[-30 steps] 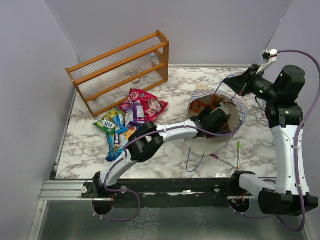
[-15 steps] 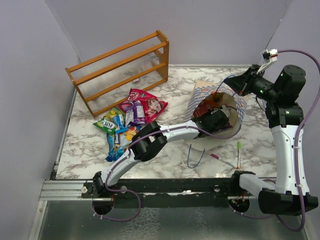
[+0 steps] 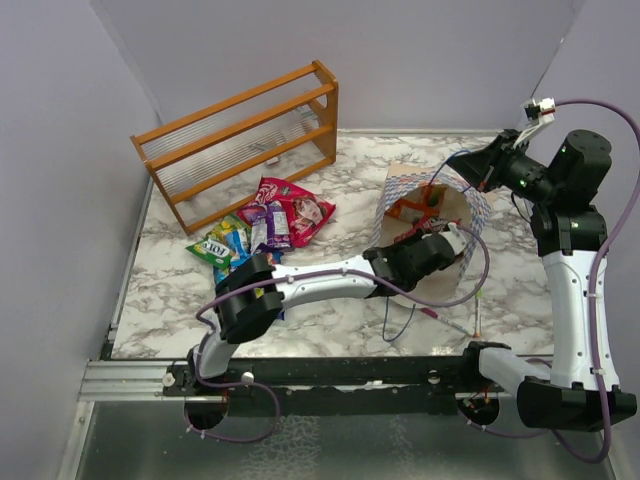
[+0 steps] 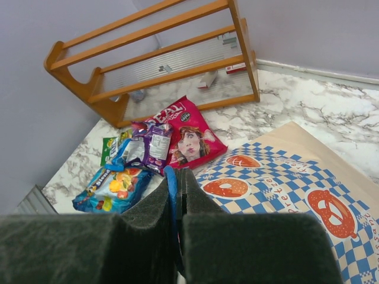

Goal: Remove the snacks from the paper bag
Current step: Take out the snack from the paper bag, then place the snack at the center of the board.

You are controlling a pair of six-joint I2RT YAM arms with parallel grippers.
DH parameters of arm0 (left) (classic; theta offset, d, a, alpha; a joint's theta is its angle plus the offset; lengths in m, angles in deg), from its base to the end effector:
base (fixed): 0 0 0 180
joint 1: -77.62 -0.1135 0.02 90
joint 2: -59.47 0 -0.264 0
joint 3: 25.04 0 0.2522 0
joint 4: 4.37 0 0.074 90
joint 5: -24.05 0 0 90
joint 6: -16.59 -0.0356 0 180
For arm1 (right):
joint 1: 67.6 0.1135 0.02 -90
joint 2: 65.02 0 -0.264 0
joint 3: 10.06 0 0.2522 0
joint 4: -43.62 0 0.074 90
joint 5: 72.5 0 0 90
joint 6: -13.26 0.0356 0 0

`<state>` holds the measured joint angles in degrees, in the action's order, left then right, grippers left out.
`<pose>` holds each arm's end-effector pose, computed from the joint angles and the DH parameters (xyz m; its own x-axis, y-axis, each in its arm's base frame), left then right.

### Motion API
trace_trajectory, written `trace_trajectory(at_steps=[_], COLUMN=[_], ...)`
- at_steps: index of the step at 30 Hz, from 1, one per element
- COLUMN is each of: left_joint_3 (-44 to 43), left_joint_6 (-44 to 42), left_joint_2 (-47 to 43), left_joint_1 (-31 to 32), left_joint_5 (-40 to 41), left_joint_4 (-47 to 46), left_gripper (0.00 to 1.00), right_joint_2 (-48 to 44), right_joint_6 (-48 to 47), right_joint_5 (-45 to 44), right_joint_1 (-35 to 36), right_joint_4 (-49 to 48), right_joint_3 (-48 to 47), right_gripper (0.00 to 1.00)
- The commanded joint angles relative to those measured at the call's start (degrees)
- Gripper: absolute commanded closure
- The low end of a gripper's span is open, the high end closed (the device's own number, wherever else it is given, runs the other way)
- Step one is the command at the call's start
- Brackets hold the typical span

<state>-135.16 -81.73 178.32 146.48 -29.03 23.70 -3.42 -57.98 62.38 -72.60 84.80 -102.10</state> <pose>0.1926 -0.4388 0.2451 -0.1310 0.6595 -0.7402 0.5974 0.6484 0.4719 0.2108 0.0068 0.4550 -0.3780 0.2618 -0.8880 -0.5358 0.7204 0.4405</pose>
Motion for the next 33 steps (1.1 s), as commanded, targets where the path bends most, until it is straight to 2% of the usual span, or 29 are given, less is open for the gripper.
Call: trace_trajectory(at_steps=[1, 7, 14, 17, 21, 25, 28, 31, 33], left_joint_3=[5.65, 8.45, 24.72, 32.20, 37.95, 37.75, 34.18, 31.71, 31.85], left_joint_6=[4.58, 11.46, 17.63, 21.39, 25.40, 29.21, 32.57, 35.15, 36.24], left_joint_2=[-9.38, -20.78, -41.37, -49.20, -57.35, -61.62, -61.55, -60.87, -61.39], left_joint_1=[1.96, 2.24, 2.30, 2.26, 2.25, 2.03, 0.79, -4.91, -10.84], left_joint_5=[-1.73, -13.83, -30.43, -31.52, -26.12, -11.60, 1.21, 7.58, 7.12], left_joint_4=[0.71, 4.01, -0.30, -1.21, 0.50, 8.98, 20.39, 27.47, 28.64], left_gripper=[1.00, 1.00, 1.00, 1.00, 1.00, 1.00, 1.00, 1.00, 1.00], right_joint_2=[-0.43, -0.32, -0.44, -0.48, -0.49, -0.51, -0.51, -0.39, -0.42], right_joint_6=[-0.08, -0.20, -0.35, -0.34, -0.37, -0.70, -0.73, -0.67, -0.52], right_joint_5=[0.74, 0.69, 0.70, 0.77, 0.70, 0.38, 0.31, 0.38, 0.45], right_joint_1=[-0.19, -0.19, -0.19, -0.19, -0.19, -0.19, -0.19, -0.19, -0.19], right_joint_4=[-0.92, -0.76, -0.68, -1.16, -1.31, -0.89, -0.66, -0.78, -0.85], right_joint_3=[-1.27, -1.29, -1.03, -0.26, 0.12, -0.16, -0.37, -0.37, -0.24], right_gripper=[0.99, 0.99, 0.99, 0.99, 0.99, 0.99, 0.99, 0.99, 0.99])
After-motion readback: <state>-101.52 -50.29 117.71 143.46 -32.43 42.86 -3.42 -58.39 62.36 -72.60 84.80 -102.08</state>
